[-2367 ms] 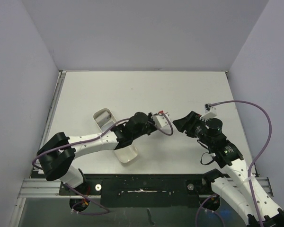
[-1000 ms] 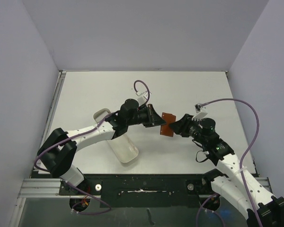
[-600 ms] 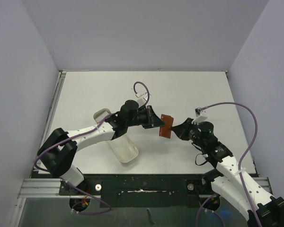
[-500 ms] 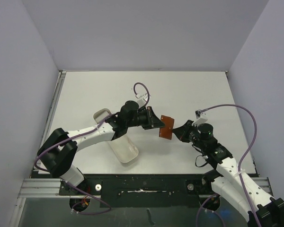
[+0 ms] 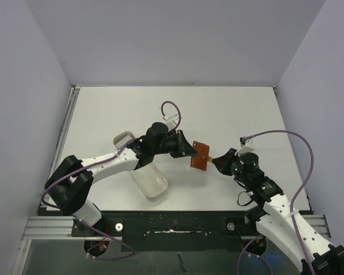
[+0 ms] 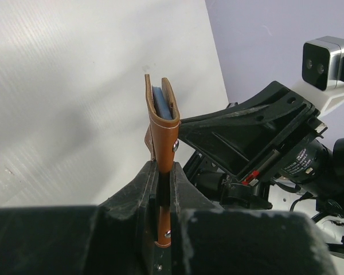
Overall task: Put the credit cards into the card holder
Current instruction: Open the card holder at the center of the board.
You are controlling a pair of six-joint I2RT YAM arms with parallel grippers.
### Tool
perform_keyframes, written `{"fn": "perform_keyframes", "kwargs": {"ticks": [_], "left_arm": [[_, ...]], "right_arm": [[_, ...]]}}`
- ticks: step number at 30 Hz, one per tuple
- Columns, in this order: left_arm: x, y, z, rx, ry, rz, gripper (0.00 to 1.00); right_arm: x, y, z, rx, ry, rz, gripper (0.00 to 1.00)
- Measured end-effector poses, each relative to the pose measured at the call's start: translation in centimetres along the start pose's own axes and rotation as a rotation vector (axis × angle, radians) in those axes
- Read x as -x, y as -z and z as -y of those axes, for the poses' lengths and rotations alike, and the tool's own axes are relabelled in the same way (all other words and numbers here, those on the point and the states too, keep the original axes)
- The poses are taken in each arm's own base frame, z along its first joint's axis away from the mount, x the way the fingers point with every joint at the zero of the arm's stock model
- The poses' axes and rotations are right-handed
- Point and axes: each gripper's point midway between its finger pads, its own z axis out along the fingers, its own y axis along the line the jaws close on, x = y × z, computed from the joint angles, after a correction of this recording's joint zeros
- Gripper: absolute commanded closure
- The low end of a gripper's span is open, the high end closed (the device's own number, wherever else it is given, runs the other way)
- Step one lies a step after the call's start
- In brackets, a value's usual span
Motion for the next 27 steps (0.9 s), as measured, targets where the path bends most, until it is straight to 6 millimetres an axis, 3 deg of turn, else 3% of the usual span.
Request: {"fn": "perform_keyframes", "kwargs": {"ticks": [8,14,19,20,27], "left_arm": [[-0.5,0.0,-0.9,0.031,0.007,-0.021,0.99],[-1.8,-1.0,-4.3,0.126,0.013,-0.078,0.81],[-1.7,-1.6,-6.5,0.212,0.005,-0.090,0.63],[-1.5,-1.6,-6.8,0.230,0.005,-0.089,0.55],[0.8,-1.8,-6.9,0.290,-0.042,-0.043,0.53]], "right_arm": [[-1.1,-0.3,0.5,-0.005,-0.027,-0.024,1.00],[-2.6,-0.5,1.2,-0.010,-0.048,-0.060,1.00],[-4.1,-0.9,2.2,-0.041,-0.066,-0.104,1.00],[-4.4,-1.0,2.4,-0.048,-0.067,-0.113,1.00],[-5.2,-1.4,3.0,-0.066,-0.078,-0.142,1.00]]}}
